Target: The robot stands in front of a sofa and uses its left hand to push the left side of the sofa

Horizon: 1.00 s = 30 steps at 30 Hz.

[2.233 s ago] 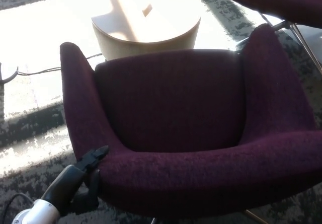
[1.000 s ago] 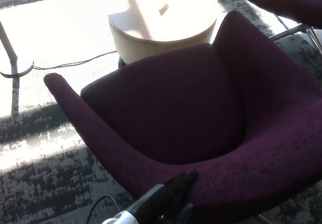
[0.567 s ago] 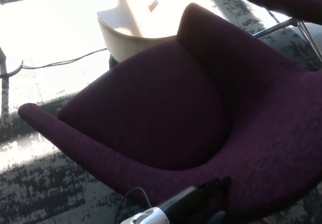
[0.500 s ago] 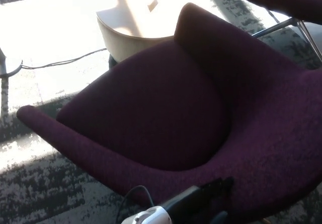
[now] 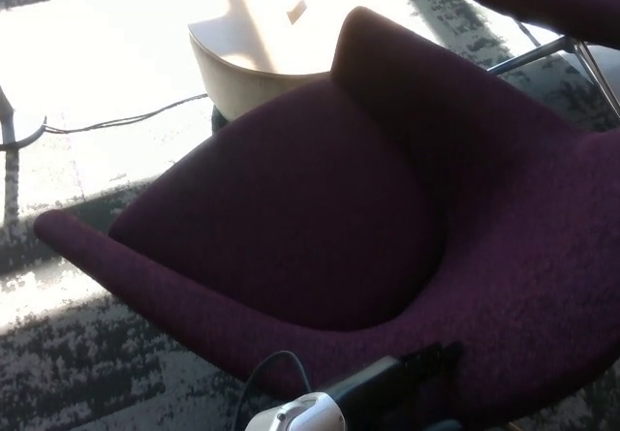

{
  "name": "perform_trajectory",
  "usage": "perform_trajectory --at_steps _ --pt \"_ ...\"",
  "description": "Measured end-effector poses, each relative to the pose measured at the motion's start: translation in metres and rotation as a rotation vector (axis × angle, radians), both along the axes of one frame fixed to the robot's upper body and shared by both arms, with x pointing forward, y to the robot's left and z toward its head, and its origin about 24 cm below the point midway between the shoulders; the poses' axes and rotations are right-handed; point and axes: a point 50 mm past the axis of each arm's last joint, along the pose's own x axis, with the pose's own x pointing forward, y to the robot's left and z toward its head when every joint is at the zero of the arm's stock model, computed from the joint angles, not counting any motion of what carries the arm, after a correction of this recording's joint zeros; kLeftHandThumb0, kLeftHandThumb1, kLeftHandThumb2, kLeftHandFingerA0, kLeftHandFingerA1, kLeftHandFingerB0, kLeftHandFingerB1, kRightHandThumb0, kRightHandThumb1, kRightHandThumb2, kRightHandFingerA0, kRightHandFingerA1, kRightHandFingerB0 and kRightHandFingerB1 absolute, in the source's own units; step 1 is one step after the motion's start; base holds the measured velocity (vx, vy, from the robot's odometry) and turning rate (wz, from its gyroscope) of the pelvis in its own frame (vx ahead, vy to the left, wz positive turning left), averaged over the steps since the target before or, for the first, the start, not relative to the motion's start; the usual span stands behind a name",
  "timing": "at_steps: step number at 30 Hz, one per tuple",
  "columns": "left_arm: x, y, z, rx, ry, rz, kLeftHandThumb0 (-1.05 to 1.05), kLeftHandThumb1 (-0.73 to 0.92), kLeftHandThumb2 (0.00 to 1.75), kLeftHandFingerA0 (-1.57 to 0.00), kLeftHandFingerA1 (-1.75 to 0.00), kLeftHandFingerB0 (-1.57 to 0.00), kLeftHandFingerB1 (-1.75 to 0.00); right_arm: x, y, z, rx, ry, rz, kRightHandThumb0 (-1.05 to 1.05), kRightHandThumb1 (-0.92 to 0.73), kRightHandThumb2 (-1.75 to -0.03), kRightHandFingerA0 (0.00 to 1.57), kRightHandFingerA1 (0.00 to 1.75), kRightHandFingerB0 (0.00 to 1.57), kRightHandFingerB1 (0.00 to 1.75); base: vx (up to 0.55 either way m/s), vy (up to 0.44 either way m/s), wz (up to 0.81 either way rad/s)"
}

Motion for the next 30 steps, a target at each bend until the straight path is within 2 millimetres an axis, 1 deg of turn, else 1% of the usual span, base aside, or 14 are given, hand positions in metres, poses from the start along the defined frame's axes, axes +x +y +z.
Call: perform_trajectory --at_steps 1,2,5,6,10,11,12,15,17,18,19,27,28,30 --pt "0.0004 -0.0012 0.0001 0.003 -0.003 -0.004 -0.86 0.81 1.22 -0.05 -0.46 -0.09 -0.26 0.0000 0.0000 0.0000 0.000 0.000 0.000 -0.58 -0.70 -0.61 0.79 0.55 0.69 0.42 0.00 0.000 0.00" --pt "0.0007 -0.0021 0.0001 0.006 -0.005 -0.008 -0.94 0.92 0.88 -0.10 -0.40 -0.07 -0.23 0.0001 0.0001 0.0000 0.000 0.001 0.000 -0.59 -0.69 -0.62 0.74 0.51 0.65 0.41 0.00 0.000 0.00" --pt "0.0010 -0.0048 0.0004 0.012 -0.012 -0.015 -0.89 0.92 0.81 -0.07 -0.38 -0.07 -0.24 0.0002 0.0002 -0.0002 -0.001 0.002 -0.004 -0.57 -0.66 -0.61 0.78 0.50 0.71 0.42 0.00 0.000 0.00" --pt "0.0010 -0.0054 0.0004 0.014 -0.014 -0.017 -0.86 0.82 1.22 -0.01 -0.43 -0.12 -0.25 0.0002 0.0003 -0.0005 0.001 0.004 -0.010 -0.55 -0.65 -0.60 0.83 0.53 0.74 0.44 0.00 0.000 0.00" --pt "0.0004 -0.0069 0.0006 0.017 -0.019 -0.023 -0.86 0.82 1.22 -0.01 -0.43 -0.12 -0.25 0.0009 -0.0011 -0.0015 0.015 0.018 -0.047 -0.55 -0.65 -0.60 0.83 0.53 0.74 0.44 0.00 0.000 0.00" --pt "0.0003 -0.0072 0.0006 0.017 -0.019 -0.024 -0.92 0.92 0.85 -0.11 -0.39 -0.07 -0.23 0.0009 -0.0016 -0.0016 0.018 0.021 -0.054 -0.57 -0.67 -0.61 0.72 0.45 0.67 0.42 0.00 0.000 0.00" --pt "0.0001 -0.0074 0.0004 0.017 -0.018 -0.024 -0.86 0.80 1.20 -0.06 -0.46 -0.09 -0.26 0.0009 -0.0018 -0.0018 0.018 0.024 -0.055 -0.55 -0.66 -0.60 0.74 0.52 0.69 0.43 0.00 0.000 0.00" --pt "-0.0005 -0.0080 -0.0002 0.016 -0.017 -0.022 -0.86 0.80 1.21 -0.06 -0.46 -0.09 -0.25 0.0011 -0.0018 -0.0020 0.018 0.026 -0.056 -0.52 -0.66 -0.60 0.76 0.54 0.70 0.44 0.00 0.000 0.00" --pt "-0.0007 -0.0080 -0.0006 0.016 -0.016 -0.020 -0.86 0.80 1.21 -0.06 -0.47 -0.10 -0.27 0.0012 -0.0017 -0.0020 0.020 0.028 -0.054 -0.54 -0.65 -0.61 0.72 0.49 0.68 0.42 0.00 0.000 0.00" --pt "-0.0007 -0.0080 -0.0006 0.017 -0.017 -0.020 -0.89 0.84 1.23 -0.13 -0.51 -0.02 -0.28 0.0012 -0.0017 -0.0020 0.021 0.028 -0.053 -0.60 -0.67 -0.61 0.64 0.47 0.62 0.40 0.00 0.000 0.00" --pt "-0.0007 -0.0080 -0.0007 0.017 -0.018 -0.020 -0.89 0.84 1.23 -0.12 -0.50 0.00 -0.29 0.0012 -0.0017 -0.0021 0.020 0.030 -0.053 -0.55 -0.67 -0.61 0.75 0.51 0.66 0.43 0.00 0.000 0.00" --pt "-0.0030 -0.0072 -0.0026 0.012 -0.030 -0.016 -0.91 0.84 1.25 -0.12 -0.50 -0.04 -0.27 0.0016 -0.0004 -0.0020 0.007 0.029 -0.028 -0.50 -0.67 -0.61 0.81 0.54 0.69 0.44 0.00 0.000 0.00" --pt "-0.0035 -0.0071 -0.0029 0.009 -0.032 -0.014 -0.91 0.84 1.26 -0.07 -0.46 -0.10 -0.23 0.0016 -0.0002 -0.0017 0.004 0.024 -0.023 -0.50 -0.66 -0.60 0.86 0.68 0.74 0.47 0.00 0.000 0.00" --pt "-0.0036 -0.0059 -0.0032 0.008 -0.035 -0.012 -0.91 0.84 1.26 -0.07 -0.46 -0.10 -0.23 0.0019 0.0003 -0.0012 0.003 0.019 -0.017 -0.50 -0.66 -0.60 0.86 0.68 0.74 0.47 0.00 0.000 0.00"
